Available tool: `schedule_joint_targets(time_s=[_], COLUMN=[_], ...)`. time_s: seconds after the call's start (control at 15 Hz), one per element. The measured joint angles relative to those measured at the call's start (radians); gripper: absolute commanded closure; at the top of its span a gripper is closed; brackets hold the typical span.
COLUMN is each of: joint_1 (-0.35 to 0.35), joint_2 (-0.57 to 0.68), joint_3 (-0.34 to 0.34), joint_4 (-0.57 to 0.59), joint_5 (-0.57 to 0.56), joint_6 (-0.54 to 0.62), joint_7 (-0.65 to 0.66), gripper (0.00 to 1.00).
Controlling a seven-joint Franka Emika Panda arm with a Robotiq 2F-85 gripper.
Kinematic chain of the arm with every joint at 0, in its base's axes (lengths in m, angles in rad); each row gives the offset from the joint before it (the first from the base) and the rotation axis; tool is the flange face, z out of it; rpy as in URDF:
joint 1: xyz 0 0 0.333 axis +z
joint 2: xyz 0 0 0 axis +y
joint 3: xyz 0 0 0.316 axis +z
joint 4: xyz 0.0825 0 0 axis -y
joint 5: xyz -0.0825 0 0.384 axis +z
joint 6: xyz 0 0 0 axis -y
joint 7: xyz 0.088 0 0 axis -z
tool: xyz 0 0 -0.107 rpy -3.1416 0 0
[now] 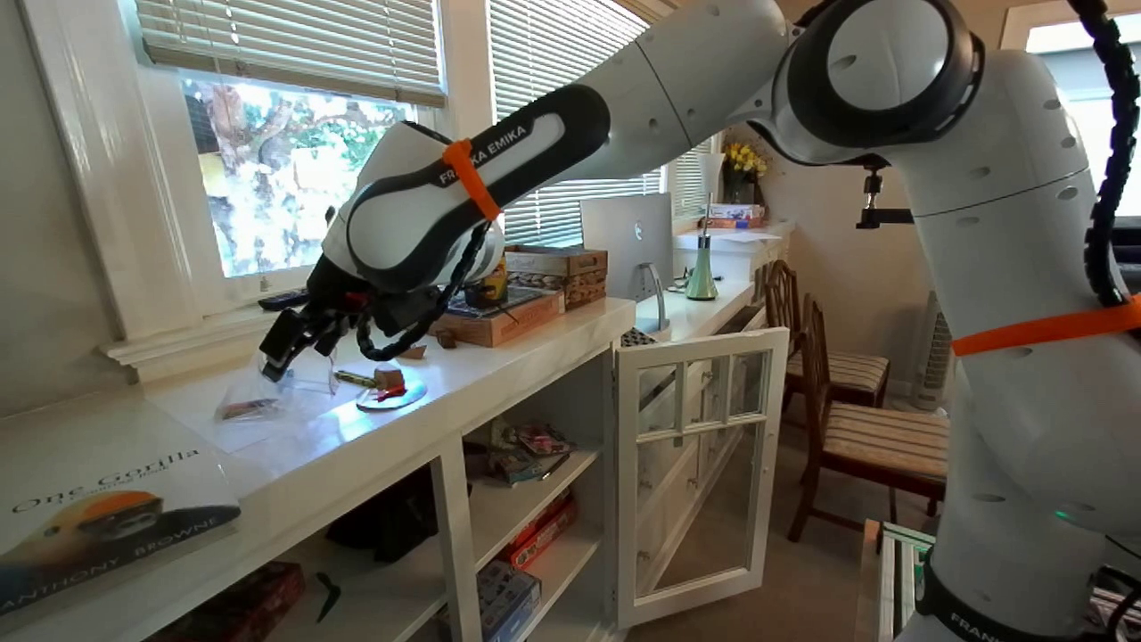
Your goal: Put the crayons inside the plastic
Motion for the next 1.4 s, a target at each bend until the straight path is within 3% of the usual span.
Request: schedule_joint_targets(time_s=[0.73,1.4], joint_1=[-0.006,-0.002], joint_2=[-0.07,-0.121], joint_3=[0.051,-0.07], joint_4=[0.065,0.089], joint_5=[0.092,0.055], joint_6=[-0.142,-0.431], joint_7=[-0.011,0.106], gripper=[0.0,0.0])
